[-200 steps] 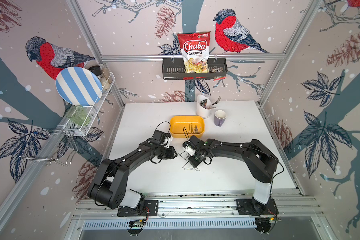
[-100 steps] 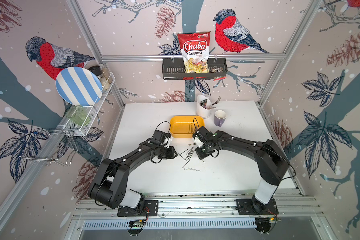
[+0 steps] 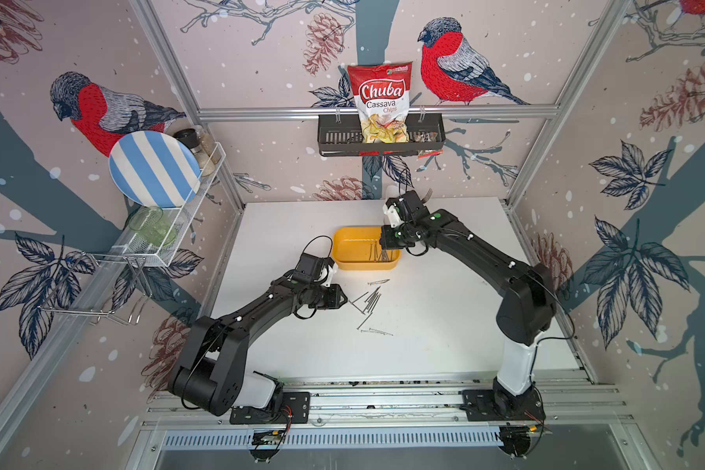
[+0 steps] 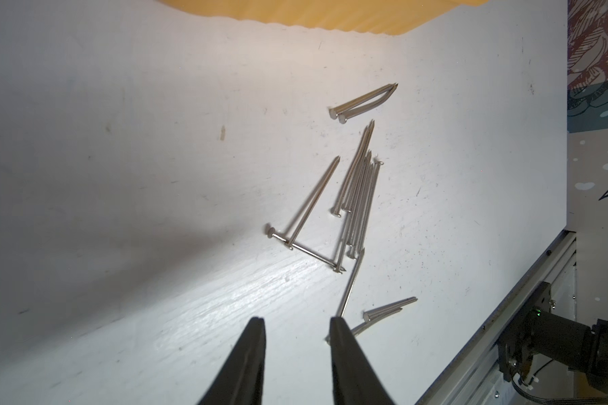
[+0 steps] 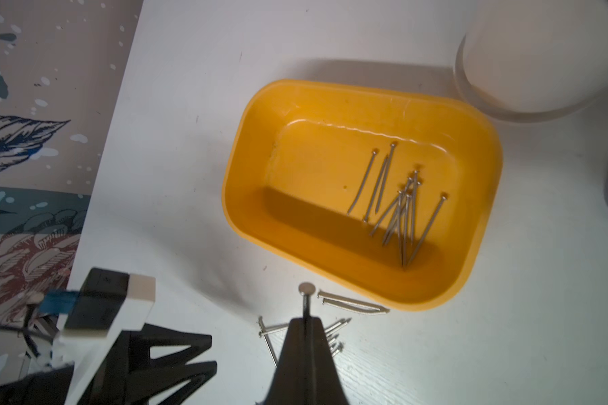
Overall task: Put the nails on the desktop into the storage box
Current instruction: Pick up the nail from the center of the board, then place the nail in the storage box.
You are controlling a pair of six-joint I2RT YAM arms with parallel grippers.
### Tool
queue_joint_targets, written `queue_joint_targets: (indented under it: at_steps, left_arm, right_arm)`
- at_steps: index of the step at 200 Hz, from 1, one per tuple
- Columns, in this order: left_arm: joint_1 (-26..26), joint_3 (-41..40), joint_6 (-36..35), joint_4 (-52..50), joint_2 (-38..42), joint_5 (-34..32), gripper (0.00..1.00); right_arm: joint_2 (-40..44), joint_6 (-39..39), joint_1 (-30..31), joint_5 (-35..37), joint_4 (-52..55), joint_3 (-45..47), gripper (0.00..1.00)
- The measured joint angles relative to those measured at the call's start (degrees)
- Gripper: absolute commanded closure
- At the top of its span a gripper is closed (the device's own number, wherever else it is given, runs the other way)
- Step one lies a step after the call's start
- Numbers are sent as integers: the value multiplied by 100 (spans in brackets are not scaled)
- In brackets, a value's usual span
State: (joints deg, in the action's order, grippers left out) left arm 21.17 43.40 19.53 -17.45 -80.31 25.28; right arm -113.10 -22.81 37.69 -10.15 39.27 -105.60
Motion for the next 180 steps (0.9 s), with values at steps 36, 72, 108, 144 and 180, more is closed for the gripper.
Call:
queue_joint_targets:
  at_steps: [36, 72, 108, 144, 180]
  left_arm:
    - [-7, 96, -2, -13, 122, -94, 66]
    - [-11, 188, -4, -87, 157, -153, 65]
    - [-22, 219, -7, -127, 105, -155, 66]
    - [-31, 227, -13, -131, 24, -153, 66]
    - [-52, 238, -52, -173, -20, -153, 66]
  right_arm:
    - [-1123, -186, -11, 356, 341, -1211, 100]
    - [-1781, -448, -138, 614, 439, -1576, 100]
    - [-2162, -673, -254, 723, 446, -1600, 100]
    - [-2334, -761, -297, 743, 409, -1563, 100]
    - [-2518, -863, -313, 739, 369, -1547, 100]
